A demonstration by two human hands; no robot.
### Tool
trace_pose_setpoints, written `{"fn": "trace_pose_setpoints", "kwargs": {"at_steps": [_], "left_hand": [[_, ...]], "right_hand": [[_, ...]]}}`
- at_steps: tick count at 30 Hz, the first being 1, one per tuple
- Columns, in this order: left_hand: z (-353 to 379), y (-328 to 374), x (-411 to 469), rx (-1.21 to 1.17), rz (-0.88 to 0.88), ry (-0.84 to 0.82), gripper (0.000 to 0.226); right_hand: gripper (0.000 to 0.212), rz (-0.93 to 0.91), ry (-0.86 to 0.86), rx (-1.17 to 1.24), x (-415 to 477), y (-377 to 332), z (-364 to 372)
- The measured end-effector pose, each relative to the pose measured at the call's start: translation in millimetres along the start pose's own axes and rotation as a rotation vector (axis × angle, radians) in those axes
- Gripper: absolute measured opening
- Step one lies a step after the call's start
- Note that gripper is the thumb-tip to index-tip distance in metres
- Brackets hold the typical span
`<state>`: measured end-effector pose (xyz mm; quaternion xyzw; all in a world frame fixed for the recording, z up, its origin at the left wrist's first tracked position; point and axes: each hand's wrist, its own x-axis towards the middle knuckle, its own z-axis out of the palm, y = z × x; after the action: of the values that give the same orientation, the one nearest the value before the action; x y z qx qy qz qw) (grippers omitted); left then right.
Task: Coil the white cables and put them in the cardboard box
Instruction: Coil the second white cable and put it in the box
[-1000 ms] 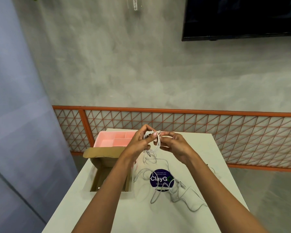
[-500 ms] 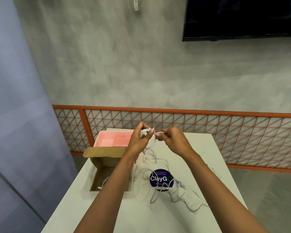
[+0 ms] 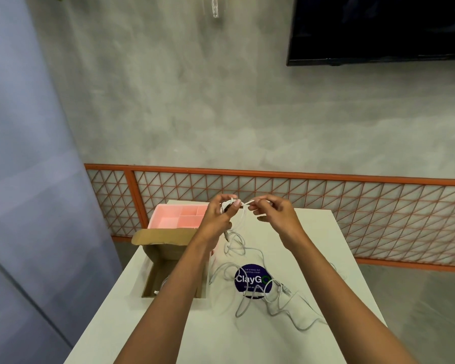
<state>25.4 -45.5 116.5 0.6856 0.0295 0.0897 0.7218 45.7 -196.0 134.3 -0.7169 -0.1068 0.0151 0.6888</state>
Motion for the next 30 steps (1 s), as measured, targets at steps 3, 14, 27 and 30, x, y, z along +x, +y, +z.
{"fn": "trace_pose_setpoints", "kwargs": {"at_steps": [3,14,27,30], "left_hand": [[1.3,4.6,-1.7,-0.059,0.011,-0.133,0.014],[7.5,12.2,0.7,-0.102,-0.002,-0.140,0.005],[20.1,10.9,4.1,-0.055,0.053,0.055,0.005],[16.6,11.0,4.6,-0.068,0.046,0.121,0.005]], "right_hand": [[0.015,0.070,-0.009,0.120,0.1,4.3,-3.3],[0.006,0.135,0.027,0.337,1.7,18.1,-0.9],[0.011,0.066,0.158,-0.018,0.5,19.8,20.7],[0.015,0.016,0.155,-0.076,1.2,13.8,14.2]]}}
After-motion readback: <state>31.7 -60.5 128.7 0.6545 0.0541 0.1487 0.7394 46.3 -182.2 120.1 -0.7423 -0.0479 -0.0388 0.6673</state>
